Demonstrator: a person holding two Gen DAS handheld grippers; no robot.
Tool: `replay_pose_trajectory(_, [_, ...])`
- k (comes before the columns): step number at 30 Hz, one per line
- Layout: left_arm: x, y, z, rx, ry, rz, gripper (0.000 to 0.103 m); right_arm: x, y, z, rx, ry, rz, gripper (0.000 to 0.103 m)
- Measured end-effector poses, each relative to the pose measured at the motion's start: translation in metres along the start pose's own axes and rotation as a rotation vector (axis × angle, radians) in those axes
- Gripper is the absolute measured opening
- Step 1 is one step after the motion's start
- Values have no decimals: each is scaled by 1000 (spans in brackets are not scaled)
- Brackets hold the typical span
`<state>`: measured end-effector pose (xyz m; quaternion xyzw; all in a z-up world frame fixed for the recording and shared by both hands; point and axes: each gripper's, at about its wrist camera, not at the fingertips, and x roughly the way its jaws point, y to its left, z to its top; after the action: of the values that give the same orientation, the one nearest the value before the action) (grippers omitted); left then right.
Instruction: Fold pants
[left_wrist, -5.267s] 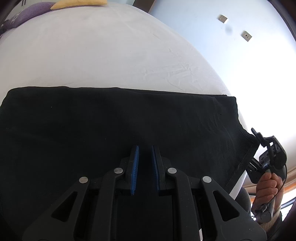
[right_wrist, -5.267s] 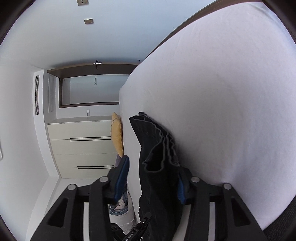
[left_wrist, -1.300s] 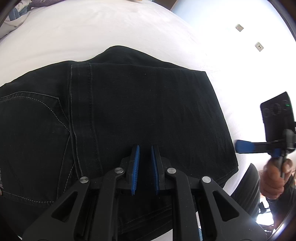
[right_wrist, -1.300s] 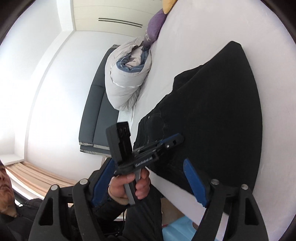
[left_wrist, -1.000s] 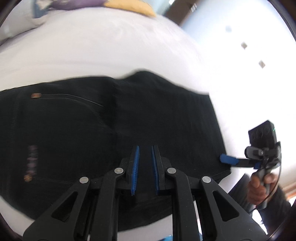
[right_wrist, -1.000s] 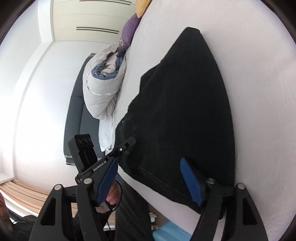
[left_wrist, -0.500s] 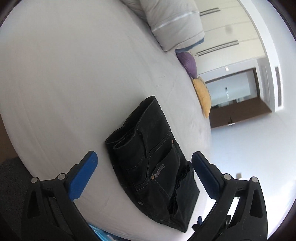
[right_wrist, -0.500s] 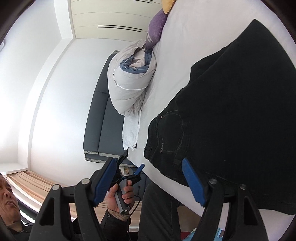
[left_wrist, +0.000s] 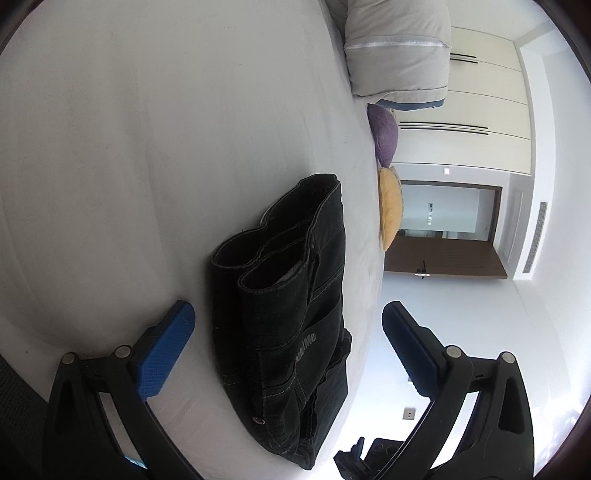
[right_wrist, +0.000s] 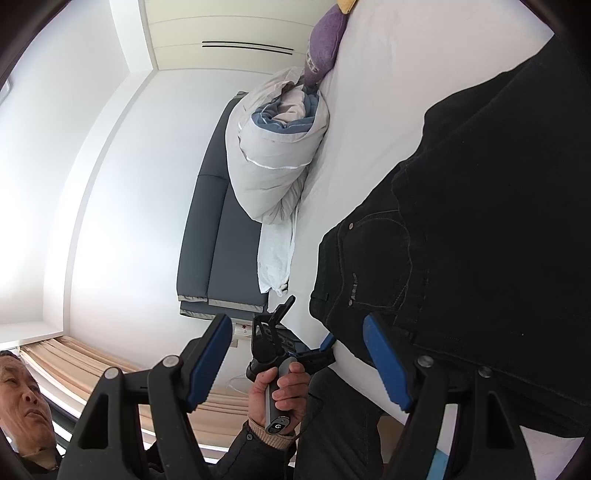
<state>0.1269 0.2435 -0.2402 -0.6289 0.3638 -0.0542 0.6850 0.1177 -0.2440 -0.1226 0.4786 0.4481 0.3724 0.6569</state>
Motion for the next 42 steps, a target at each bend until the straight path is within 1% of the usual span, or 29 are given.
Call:
replay_pose_trajectory(2, [2,-2,2,0,-2,-9,99,3,-2,1,7,-2,14,77])
replay_pose_trajectory(3, [4,-6,3,6,3,-22,90,5,-2,1,9,-2,17,77])
replay_pose_trajectory(4, [8,-7,3,7,12,-25,79,7,-2,2,8,2,18,77])
replay_pose_trajectory(5, [13,-8,3,3,22,-28,72,9,-2,2,6,5,17,77])
replay_pose_trajectory(7, [21,-4,3,-22,40,-38,49,11,-2,2,2,13,19,77])
replay_pose_trajectory(8, [20,1,3,-42,42,-36,44,12,-1,3,-1,15,19,77])
replay_pose_trajectory(9, [21,7,3,-72,39,-36,34,13,0,3,-2,17,20,77])
replay_pose_trajectory(10, [20,13,4,-101,35,-45,32,14,0,4,-3,16,21,77])
replay_pose_trajectory(11, [19,17,4,-115,36,-60,31,14,0,4,-4,16,21,77])
replay_pose_trajectory(14, [18,19,3,-111,32,-69,25,17,-1,6,-4,26,14,77])
replay_pose_trajectory(18, [17,16,3,-103,25,-83,18,39,-1,13,-5,66,-13,77])
replay_pose_trajectory(22, [14,0,1,-55,23,-89,15,73,-2,28,-22,112,-47,77])
replay_pose_trajectory(24, [10,-15,-1,10,23,-73,15,86,-7,38,-9,116,-55,77])
replay_pose_trajectory(25, [9,-25,-3,47,22,-61,15,91,-14,43,4,115,-70,77])
replay_pose_trajectory(26, [9,-35,-5,85,21,-52,15,95,-23,46,14,111,-112,78])
replay_pose_trajectory(27, [8,-43,-7,115,22,-45,15,99,-36,49,30,112,-202,79])
replay_pose_trajectory(28, [8,-55,-11,156,22,-33,15,104,-52,49,53,123,-284,74])
replay_pose_trajectory(29, [9,-65,-14,189,21,-26,15,105,-60,48,42,122,-308,54])
replay_pose_trajectory(30, [9,-74,-18,219,21,-20,15,104,-62,48,26,117,-302,49])
replay_pose_trajectory(31, [10,-85,-22,257,20,-14,15,100,-63,47,40,111,-274,49])
replay_pose_trajectory(33, [12,-105,-28,311,19,-10,15,87,-63,47,85,96,-226,56])
replay_pose_trajectory(35, [15,-129,-39,381,22,-4,15,67,-58,45,93,54,-186,73])
replay_pose_trajectory(37, [22,-158,-56,469,33,-5,15,41,-55,43,94,6,-158,79])
replay_pose_trajectory(38, [25,-172,-67,519,42,-2,15,30,-56,43,107,-3,-139,79])
replay_pose_trajectory(40, [40,-204,-95,653,69,14,15,6,-61,42,135,-24,-115,79])
replay_pose_trajectory(42, [58,-229,-129,782,108,29,15,-19,-64,42,146,-53,-93,79])
